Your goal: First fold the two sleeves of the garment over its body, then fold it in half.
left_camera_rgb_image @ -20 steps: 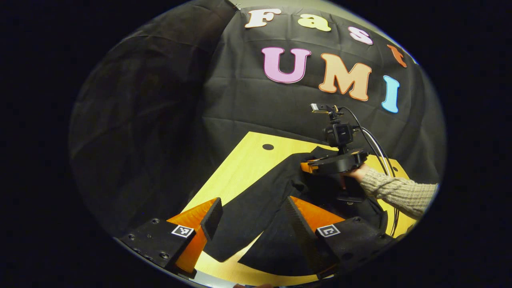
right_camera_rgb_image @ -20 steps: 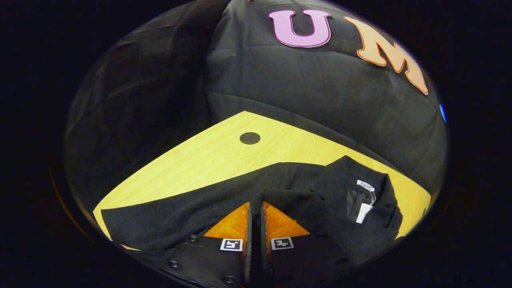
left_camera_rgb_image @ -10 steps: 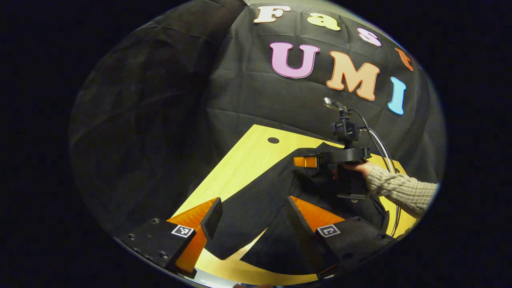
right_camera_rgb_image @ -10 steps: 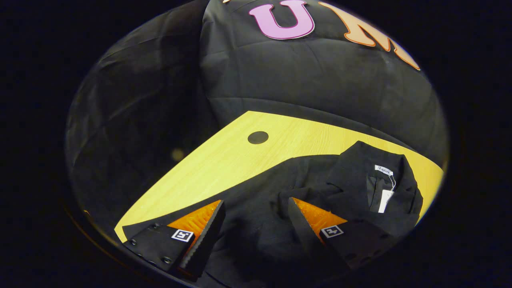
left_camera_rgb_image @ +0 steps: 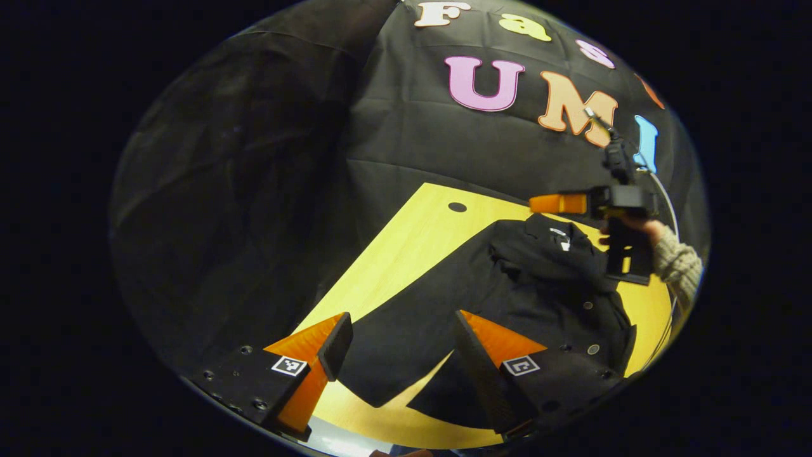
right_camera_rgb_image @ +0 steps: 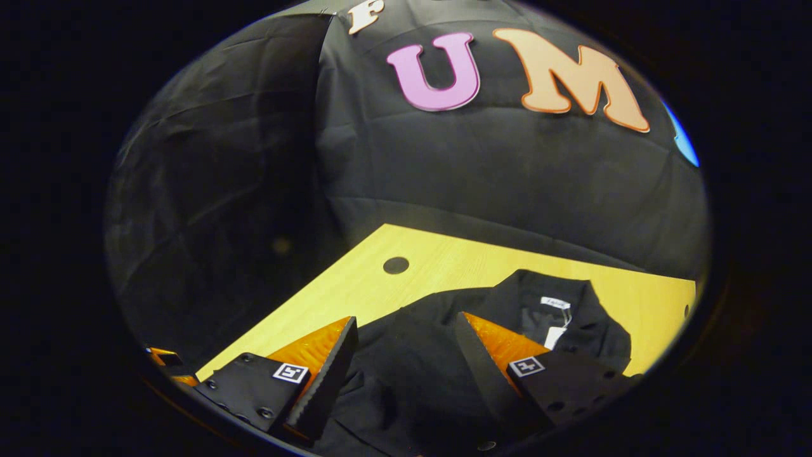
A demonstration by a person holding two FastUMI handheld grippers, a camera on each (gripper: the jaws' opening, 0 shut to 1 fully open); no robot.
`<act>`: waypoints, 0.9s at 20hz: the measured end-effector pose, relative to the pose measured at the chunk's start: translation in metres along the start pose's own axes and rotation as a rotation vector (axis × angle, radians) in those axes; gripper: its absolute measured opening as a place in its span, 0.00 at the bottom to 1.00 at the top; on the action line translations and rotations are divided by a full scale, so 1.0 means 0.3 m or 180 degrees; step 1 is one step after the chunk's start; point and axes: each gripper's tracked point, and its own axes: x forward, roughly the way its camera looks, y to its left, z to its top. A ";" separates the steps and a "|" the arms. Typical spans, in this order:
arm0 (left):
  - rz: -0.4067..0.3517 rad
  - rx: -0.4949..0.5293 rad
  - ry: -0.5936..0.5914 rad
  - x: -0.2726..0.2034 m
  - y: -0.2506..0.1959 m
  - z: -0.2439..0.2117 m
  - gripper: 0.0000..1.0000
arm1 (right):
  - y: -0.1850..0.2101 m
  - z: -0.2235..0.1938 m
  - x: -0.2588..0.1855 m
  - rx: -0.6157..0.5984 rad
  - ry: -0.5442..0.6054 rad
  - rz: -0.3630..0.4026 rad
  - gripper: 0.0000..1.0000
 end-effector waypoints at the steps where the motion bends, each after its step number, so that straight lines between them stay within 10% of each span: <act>1: -0.0003 -0.0014 0.0021 0.006 0.007 -0.010 0.96 | -0.017 0.018 -0.044 0.0016 -0.0055 -0.0029 0.99; 18: 0.0095 0.0194 0.0582 0.130 0.084 -0.291 0.95 | -0.406 -0.061 -0.770 0.0372 -0.0688 -0.1256 0.97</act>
